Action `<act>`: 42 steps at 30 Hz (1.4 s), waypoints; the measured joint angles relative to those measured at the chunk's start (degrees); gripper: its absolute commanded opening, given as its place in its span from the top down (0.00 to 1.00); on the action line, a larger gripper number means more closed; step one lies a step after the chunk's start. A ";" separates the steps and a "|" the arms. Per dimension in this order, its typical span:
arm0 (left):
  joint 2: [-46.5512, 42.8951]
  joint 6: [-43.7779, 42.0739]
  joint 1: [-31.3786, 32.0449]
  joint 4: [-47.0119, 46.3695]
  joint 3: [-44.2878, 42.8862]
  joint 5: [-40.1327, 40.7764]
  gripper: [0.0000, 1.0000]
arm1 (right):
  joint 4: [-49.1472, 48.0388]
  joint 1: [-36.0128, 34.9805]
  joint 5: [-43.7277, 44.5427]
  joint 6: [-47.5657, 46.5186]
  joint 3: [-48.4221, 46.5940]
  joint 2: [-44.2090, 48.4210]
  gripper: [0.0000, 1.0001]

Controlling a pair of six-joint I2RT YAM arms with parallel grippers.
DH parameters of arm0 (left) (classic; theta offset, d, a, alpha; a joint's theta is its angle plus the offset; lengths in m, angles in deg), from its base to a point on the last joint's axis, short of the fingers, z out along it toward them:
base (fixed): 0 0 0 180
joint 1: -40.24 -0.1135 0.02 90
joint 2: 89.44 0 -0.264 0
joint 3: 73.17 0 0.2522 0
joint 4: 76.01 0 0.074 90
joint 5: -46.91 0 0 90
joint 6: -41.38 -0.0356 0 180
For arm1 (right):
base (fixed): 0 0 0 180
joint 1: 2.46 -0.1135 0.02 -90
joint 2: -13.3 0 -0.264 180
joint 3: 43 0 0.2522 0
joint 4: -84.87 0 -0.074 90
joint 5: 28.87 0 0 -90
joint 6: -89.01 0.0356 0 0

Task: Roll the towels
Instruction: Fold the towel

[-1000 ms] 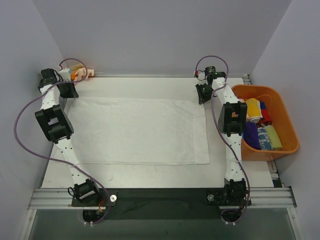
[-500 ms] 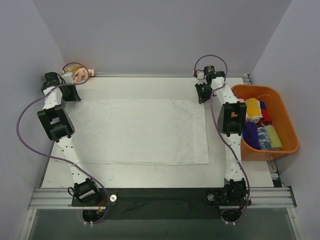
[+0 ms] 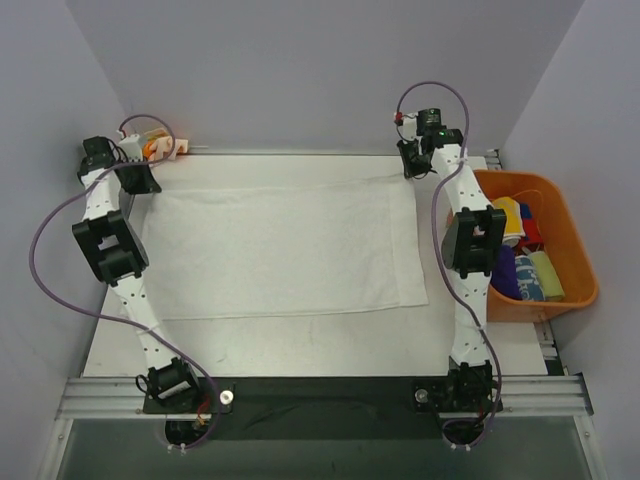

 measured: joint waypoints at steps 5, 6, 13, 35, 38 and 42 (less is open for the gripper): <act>-6.58 -0.85 -0.94 -0.02 6.14 -3.67 1.00 | -1.29 0.33 -0.63 -0.66 5.33 7.06 1.00; -8.26 -1.22 -1.40 -0.02 7.74 -4.70 1.00 | -1.57 0.44 -1.09 -0.87 7.21 8.79 1.00; -20.33 -7.15 -5.20 -0.33 21.92 -9.57 1.00 | -0.37 1.01 -6.19 -3.34 18.95 18.40 1.00; -27.96 -25.51 -11.69 9.79 40.17 -9.40 1.00 | 10.47 6.62 -15.91 -5.92 28.39 20.46 1.00; -28.13 -25.64 -11.37 11.41 37.00 -9.70 1.00 | 11.54 6.54 -17.09 -6.29 22.67 20.70 1.00; -30.60 -27.28 -11.63 13.57 36.11 -9.92 1.00 | 12.39 6.54 -17.22 -8.20 23.76 23.28 1.00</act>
